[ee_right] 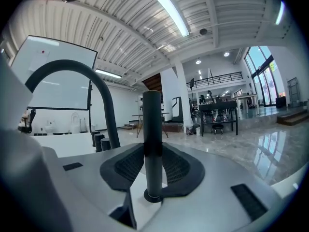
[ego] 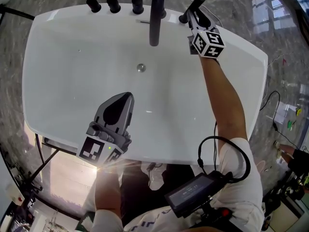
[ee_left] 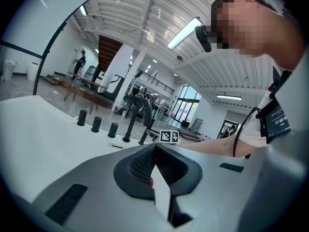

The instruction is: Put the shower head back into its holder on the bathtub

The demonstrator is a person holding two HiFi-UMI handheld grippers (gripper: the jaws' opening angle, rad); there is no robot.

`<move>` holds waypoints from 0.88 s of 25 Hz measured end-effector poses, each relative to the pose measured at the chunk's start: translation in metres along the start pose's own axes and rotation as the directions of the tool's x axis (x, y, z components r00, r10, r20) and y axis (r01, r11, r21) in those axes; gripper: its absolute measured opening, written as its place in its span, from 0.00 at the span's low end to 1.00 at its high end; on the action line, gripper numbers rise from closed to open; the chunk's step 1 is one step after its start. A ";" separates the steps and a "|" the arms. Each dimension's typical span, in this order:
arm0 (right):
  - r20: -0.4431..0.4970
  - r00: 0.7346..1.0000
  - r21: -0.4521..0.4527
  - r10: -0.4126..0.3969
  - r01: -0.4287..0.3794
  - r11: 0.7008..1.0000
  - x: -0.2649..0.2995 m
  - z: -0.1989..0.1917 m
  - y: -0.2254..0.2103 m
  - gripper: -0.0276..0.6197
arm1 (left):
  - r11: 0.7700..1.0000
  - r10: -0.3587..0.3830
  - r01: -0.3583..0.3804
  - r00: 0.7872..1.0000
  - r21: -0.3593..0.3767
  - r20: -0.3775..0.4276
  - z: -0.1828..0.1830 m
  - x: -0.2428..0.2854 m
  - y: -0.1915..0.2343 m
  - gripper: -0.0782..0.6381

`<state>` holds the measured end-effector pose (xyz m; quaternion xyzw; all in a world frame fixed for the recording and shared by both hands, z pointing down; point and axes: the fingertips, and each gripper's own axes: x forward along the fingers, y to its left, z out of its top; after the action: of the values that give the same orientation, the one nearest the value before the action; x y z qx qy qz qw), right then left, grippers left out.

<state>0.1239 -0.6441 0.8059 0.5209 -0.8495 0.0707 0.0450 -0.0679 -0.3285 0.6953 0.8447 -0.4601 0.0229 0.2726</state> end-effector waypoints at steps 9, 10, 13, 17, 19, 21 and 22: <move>-0.038 0.999 0.048 0.021 -0.020 0.999 -0.001 0.001 0.005 0.26 | 1.000 0.007 -0.007 1.000 0.003 0.011 0.006 -0.004 0.002 0.13; -0.034 0.999 0.056 0.019 -0.017 0.998 -0.002 0.004 0.006 0.26 | 1.000 0.006 -0.006 1.000 0.006 0.014 0.008 -0.003 0.001 0.13; -0.025 1.000 0.085 0.001 0.001 0.996 -0.010 0.013 0.004 0.26 | 1.000 -0.002 0.002 1.000 0.019 0.016 0.014 -0.002 -0.004 0.13; -0.014 0.999 0.106 -0.029 0.030 0.994 -0.038 0.029 -0.001 0.26 | 0.999 -0.013 0.012 1.000 0.045 0.022 0.021 -0.003 -0.015 0.13; -0.010 1.000 0.110 -0.029 0.030 0.994 -0.059 0.038 0.003 0.26 | 0.999 -0.014 0.013 1.000 0.051 0.028 0.027 -0.005 -0.022 0.13; -0.009 1.000 0.100 -0.006 0.007 0.995 -0.081 0.049 0.012 0.24 | 0.998 -0.020 0.018 0.999 0.057 0.031 0.034 -0.005 -0.031 0.13; -0.009 1.000 0.089 0.007 -0.006 0.996 -0.090 0.056 0.018 0.22 | 0.998 -0.025 0.023 0.999 0.061 0.032 0.039 -0.005 -0.035 0.13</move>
<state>0.1491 -0.5661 0.7360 0.5193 -0.8470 0.1109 0.0254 -0.0517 -0.3286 0.6454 0.8583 -0.4535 0.0196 0.2394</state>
